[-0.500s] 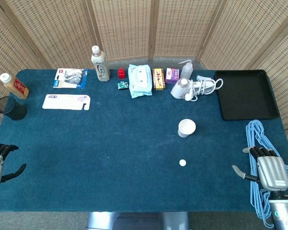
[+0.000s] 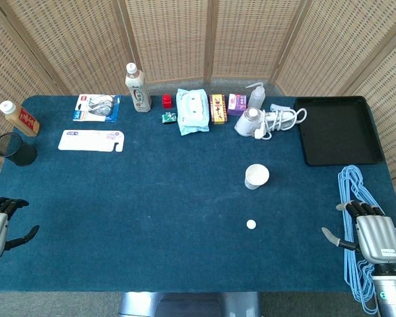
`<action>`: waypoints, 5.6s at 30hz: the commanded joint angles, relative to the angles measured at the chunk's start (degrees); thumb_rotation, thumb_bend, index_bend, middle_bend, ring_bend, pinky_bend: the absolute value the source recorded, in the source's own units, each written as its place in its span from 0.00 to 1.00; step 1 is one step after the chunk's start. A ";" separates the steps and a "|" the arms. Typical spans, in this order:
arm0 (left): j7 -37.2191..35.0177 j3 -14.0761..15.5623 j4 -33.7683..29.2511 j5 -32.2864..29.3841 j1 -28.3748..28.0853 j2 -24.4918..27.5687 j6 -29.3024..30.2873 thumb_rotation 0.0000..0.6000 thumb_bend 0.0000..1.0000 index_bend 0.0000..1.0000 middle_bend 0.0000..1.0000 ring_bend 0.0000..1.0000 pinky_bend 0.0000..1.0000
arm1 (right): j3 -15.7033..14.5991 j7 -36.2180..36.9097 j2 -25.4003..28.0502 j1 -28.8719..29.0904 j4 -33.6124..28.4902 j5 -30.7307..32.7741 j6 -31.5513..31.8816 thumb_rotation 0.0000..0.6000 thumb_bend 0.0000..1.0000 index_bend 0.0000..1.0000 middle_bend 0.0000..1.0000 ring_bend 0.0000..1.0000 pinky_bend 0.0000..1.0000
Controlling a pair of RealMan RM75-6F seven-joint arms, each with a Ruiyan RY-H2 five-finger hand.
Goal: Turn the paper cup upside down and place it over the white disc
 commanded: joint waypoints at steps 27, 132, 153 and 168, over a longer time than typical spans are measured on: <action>0.64 -0.64 0.88 -1.73 -2.28 -0.30 -3.41 0.56 0.23 0.33 0.39 0.26 0.30 | 8.95 0.69 -2.94 19.82 0.58 5.35 -20.43 0.22 0.25 0.24 0.21 0.27 0.28; -4.50 -0.45 9.74 -4.18 -6.29 -5.73 -8.95 0.57 0.23 0.33 0.39 0.26 0.30 | 4.08 -31.35 -13.89 47.94 3.37 53.41 -30.15 1.00 0.24 0.23 0.16 0.17 0.12; -4.62 -0.38 9.49 -4.31 -5.88 -5.36 -8.40 0.57 0.23 0.33 0.39 0.26 0.30 | 6.18 -25.34 -15.24 46.34 5.13 51.15 -29.25 1.00 0.24 0.44 0.21 0.22 0.17; -3.69 -0.34 7.84 -3.96 -5.58 -4.37 -7.57 0.57 0.23 0.33 0.39 0.26 0.30 | 11.88 1.81 -11.37 39.42 3.09 47.12 -44.36 1.00 0.23 0.44 0.21 0.24 0.16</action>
